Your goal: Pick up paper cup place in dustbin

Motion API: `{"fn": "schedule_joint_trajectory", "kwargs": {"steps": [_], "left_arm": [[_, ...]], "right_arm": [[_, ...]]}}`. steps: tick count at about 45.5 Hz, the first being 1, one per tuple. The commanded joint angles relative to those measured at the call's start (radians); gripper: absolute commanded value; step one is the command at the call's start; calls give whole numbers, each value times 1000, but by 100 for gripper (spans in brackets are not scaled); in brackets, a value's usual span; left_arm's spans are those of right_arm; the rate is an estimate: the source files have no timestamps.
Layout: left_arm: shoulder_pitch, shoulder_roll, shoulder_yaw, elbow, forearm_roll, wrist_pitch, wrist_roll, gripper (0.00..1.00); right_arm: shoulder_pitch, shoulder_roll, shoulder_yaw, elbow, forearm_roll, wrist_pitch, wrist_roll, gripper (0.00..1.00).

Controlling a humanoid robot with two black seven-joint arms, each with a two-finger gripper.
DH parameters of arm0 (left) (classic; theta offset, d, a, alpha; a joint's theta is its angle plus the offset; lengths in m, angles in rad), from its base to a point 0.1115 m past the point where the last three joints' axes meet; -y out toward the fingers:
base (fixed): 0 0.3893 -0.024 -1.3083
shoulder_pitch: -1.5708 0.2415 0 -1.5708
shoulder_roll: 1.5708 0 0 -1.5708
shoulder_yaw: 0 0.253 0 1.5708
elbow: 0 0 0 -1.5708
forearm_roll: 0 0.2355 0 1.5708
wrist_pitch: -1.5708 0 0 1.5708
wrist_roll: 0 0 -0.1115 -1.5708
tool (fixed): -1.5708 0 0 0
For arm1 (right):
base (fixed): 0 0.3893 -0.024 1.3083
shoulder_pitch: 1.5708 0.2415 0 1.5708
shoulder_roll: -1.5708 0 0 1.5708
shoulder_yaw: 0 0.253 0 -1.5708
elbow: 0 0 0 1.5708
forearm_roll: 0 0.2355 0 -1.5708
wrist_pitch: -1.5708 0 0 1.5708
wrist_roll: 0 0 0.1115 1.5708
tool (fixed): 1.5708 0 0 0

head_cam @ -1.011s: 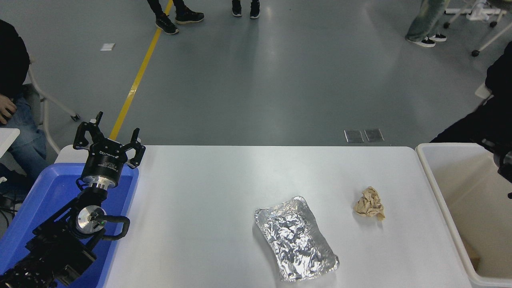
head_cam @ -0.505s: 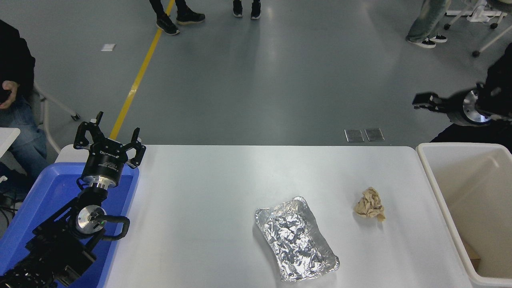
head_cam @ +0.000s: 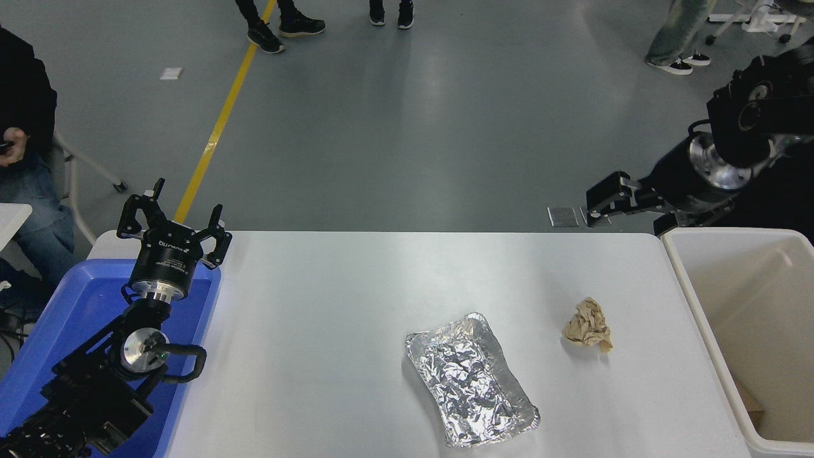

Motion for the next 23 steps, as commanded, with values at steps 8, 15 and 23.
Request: {"fn": "schedule_joint_trajectory", "kwargs": {"steps": [8,15,23], "left_arm": [[0,0,0,0,0,0,-2,98],[0,0,0,0,0,0,0,98],[0,0,0,0,0,0,-2,98]], "right_arm": [[142,69,48,118,8,69,1,100],[144,69,54,121,11,69,1,100],[144,65,53,117,14,69,0,100]]}}
